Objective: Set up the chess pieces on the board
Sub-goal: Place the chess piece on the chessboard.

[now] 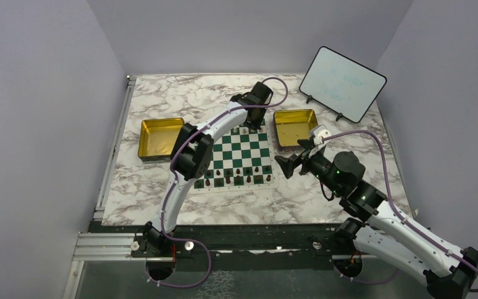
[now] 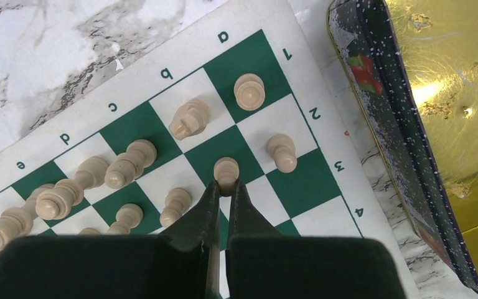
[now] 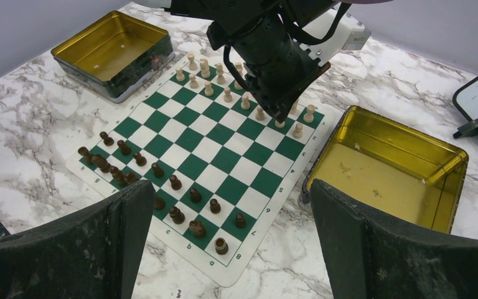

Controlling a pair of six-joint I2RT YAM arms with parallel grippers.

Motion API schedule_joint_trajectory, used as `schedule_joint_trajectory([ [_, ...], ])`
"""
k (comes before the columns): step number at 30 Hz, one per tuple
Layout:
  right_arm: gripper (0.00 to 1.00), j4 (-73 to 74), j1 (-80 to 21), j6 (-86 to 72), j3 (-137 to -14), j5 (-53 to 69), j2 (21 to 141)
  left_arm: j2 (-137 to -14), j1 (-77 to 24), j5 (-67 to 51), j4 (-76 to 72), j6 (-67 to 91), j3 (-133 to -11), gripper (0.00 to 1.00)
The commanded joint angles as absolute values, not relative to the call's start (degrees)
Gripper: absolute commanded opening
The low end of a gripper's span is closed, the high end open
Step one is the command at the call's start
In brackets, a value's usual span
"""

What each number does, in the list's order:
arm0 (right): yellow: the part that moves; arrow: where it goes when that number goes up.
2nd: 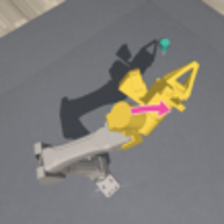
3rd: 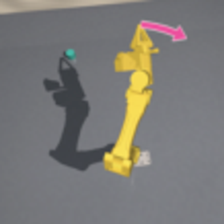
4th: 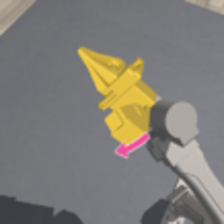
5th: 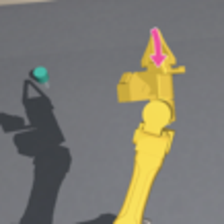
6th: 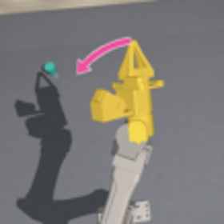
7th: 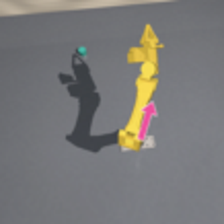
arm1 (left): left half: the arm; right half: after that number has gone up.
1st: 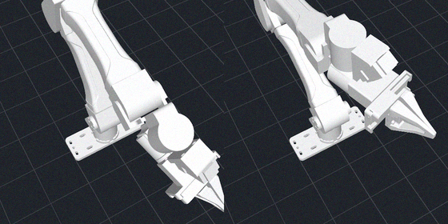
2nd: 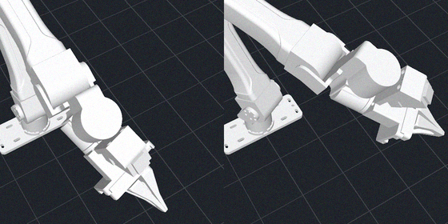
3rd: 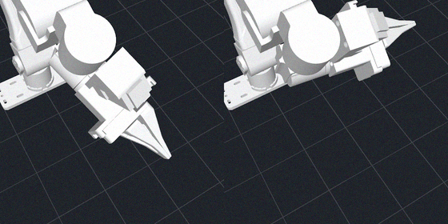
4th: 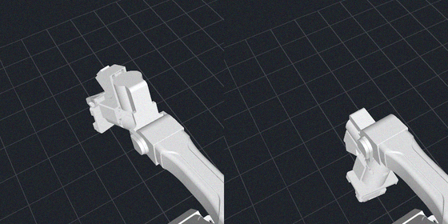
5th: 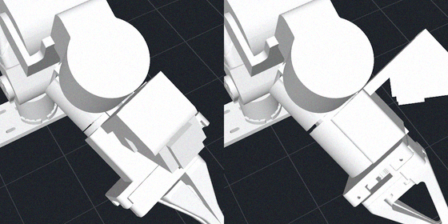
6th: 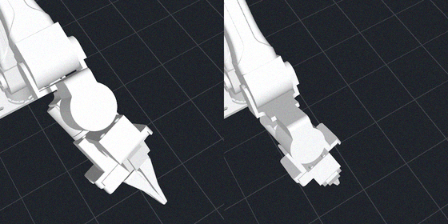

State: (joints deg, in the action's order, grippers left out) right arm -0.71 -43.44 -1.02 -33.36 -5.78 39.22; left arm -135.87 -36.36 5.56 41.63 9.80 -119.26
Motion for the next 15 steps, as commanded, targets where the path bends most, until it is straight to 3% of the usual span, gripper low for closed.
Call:
schedule_joint_trajectory([
  [1,1.0,-1.26,-43.69,-0.53,-34.33,-7.04,38.76,-137.49,-36.47,5.72,42.28,8.8,-121.24,0.06],
  [15,1.0,-0.12,-43.68,-1.87,-34.84,-6.47,39.14,-132.79,-36.46,3.12,44.28,9.5,-122.04,0.32],
])
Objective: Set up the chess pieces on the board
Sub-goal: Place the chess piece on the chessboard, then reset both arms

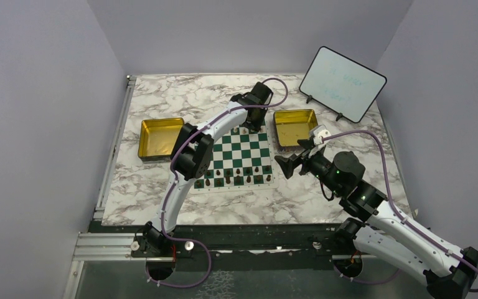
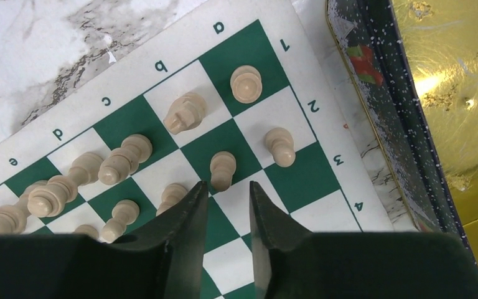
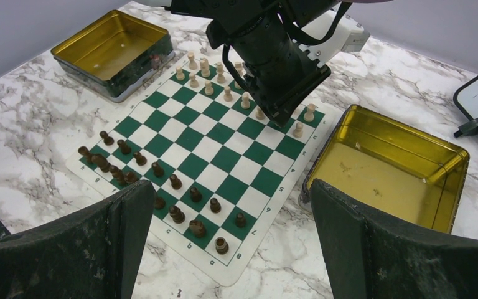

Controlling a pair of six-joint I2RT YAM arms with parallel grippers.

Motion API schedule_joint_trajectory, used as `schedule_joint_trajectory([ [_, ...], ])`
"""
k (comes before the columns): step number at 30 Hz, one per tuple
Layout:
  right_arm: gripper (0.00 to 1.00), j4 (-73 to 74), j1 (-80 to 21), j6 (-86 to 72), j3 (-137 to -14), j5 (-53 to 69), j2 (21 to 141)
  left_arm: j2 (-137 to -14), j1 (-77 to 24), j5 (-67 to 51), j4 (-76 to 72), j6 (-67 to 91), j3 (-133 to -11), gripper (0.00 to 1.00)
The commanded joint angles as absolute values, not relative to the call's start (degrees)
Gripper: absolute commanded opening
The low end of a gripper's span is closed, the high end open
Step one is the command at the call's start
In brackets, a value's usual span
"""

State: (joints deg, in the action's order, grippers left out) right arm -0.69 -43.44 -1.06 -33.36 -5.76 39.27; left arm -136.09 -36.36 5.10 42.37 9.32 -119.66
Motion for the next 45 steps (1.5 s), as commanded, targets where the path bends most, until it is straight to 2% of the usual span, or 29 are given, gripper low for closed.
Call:
schedule_joint_trajectory([
  [1,1.0,-0.09,-43.68,-2.52,-34.89,-6.5,38.99,-131.35,-36.43,2.83,44.25,9.71,-121.77,0.34],
  [7,1.0,1.5,-43.68,-6.51,-33.28,-7.0,37.18,-123.23,-36.18,-1.05,44.21,10.99,-121.21,0.44],
  [11,1.0,4.27,-43.68,-17.09,-33.64,-15.83,37.53,-116.86,-35.77,-2.46,43.24,13.67,-118.62,0.46],
  [19,1.0,11.01,-43.68,-24.82,-38.05,-18.5,43.0,-96.48,-35.77,-4.48,32.7,18.66,-98.1,0.53],
  [21,1.0,14.22,-43.68,-29.5,-39.73,-22.76,44.45,-90.44,-35.77,-5.55,29.2,20.14,-91.83,0.64],
  [23,1.0,16.44,-43.68,-31.92,-40.92,-24.67,45.79,-84.4,-35.75,-5.55,26.27,21.35,-85.54,0.97],
  [24,1.0,17.12,-43.68,-32.29,-41.56,-24.49,46.32,-81.38,-35.77,-5.1,25.06,22.03,-82.72,0.99],
  [35,1.0,16.65,-43.68,-33.06,-42.1,-21.64,46.32,-51.35,-35.76,2.52,17.29,27.89,-53.49,0.99],
  [45,1.0,16.24,-43.68,-32.46,-42.32,-22.73,45.55,-44.16,-35.75,3.02,18.63,28.72,-46.85,0.99],
])
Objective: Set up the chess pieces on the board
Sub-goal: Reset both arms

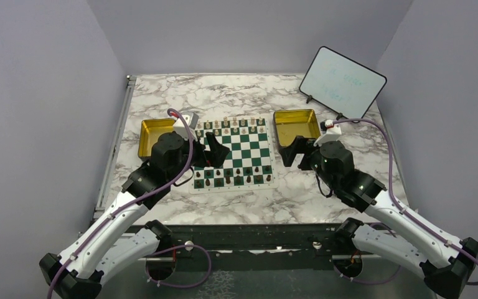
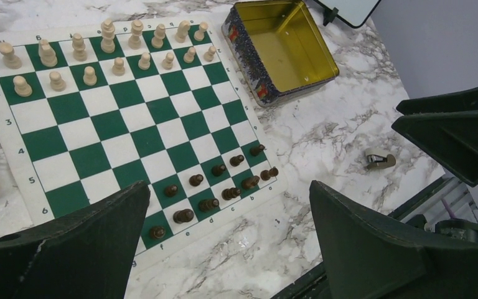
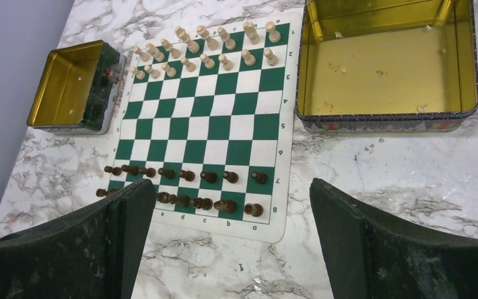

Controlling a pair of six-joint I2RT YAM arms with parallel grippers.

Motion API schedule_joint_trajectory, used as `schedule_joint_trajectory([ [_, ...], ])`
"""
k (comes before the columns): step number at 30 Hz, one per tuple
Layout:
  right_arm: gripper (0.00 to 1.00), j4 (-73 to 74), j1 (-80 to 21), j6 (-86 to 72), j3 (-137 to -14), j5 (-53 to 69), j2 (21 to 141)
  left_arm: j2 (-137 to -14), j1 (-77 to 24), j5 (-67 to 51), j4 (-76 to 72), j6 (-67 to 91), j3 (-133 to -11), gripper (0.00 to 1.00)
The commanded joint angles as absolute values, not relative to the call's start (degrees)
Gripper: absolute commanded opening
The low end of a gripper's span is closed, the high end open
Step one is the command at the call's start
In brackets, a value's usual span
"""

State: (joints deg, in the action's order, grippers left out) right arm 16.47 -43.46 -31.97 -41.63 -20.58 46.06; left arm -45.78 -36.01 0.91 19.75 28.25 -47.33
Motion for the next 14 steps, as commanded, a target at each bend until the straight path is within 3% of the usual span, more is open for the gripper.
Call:
schedule_joint_trajectory([
  [1,1.0,16.31,-43.68,-32.58,-42.36,-22.64,45.76,-44.13,-35.77,3.07,18.63,28.52,-46.85,0.99],
  [14,1.0,16.18,-43.68,-32.94,-42.62,-25.63,46.19,-45.42,-35.76,3.08,18.56,27.91,-47.36,0.99],
])
